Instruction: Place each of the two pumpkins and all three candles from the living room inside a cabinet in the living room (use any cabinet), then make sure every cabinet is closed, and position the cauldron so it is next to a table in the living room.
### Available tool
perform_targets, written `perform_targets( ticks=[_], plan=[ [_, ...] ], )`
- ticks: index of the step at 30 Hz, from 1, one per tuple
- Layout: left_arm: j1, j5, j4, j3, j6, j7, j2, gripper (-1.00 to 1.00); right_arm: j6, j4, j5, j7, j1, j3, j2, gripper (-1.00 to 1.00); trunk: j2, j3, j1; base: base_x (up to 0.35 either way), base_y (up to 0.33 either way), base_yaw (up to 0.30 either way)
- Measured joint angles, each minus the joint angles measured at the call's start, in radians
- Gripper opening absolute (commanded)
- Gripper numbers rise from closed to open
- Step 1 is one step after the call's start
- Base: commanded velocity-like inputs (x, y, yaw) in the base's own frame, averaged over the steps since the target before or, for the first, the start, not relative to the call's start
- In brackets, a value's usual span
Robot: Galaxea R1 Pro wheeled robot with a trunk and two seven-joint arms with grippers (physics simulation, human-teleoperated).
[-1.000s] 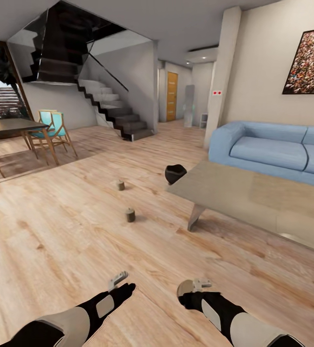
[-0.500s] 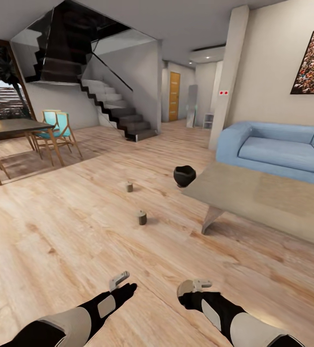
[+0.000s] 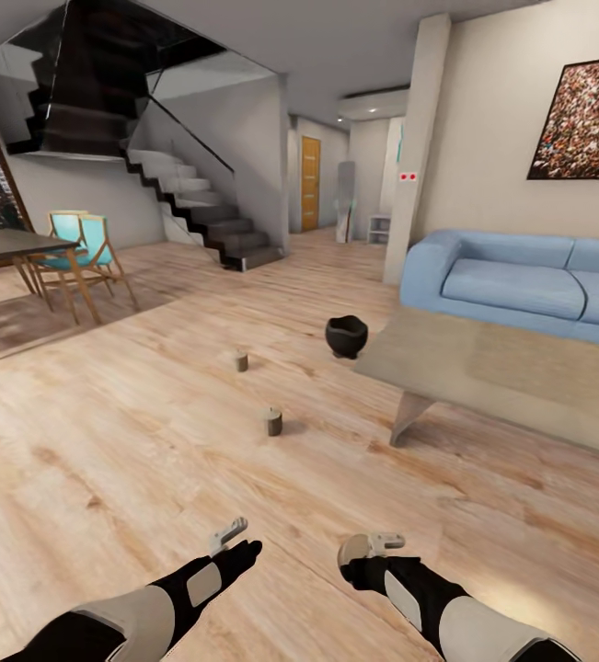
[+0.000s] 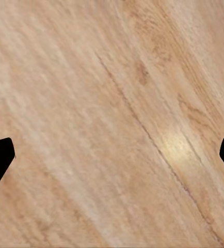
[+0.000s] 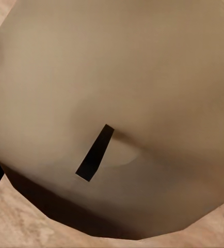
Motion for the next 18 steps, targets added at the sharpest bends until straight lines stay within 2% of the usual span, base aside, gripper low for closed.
perform_targets(
  ticks=[5, 18],
  plan=[
    [0.0, 0.0, 0.0, 0.0, 0.0, 0.0, 0.0, 1.0, 0.0, 0.0, 0.0, 0.0, 0.0, 0.0, 0.0, -1.0, 0.0, -0.001, 0.0, 0.095, 0.318, -0.196],
    [0.0, 0.0, 0.0, 0.0, 0.0, 0.0, 0.0, 1.0, 0.0, 0.001, 0.0, 0.001, 0.0, 0.0, 0.0, -1.0, 0.0, -0.002, 0.0, 0.095, 0.318, -0.018]
  ],
)
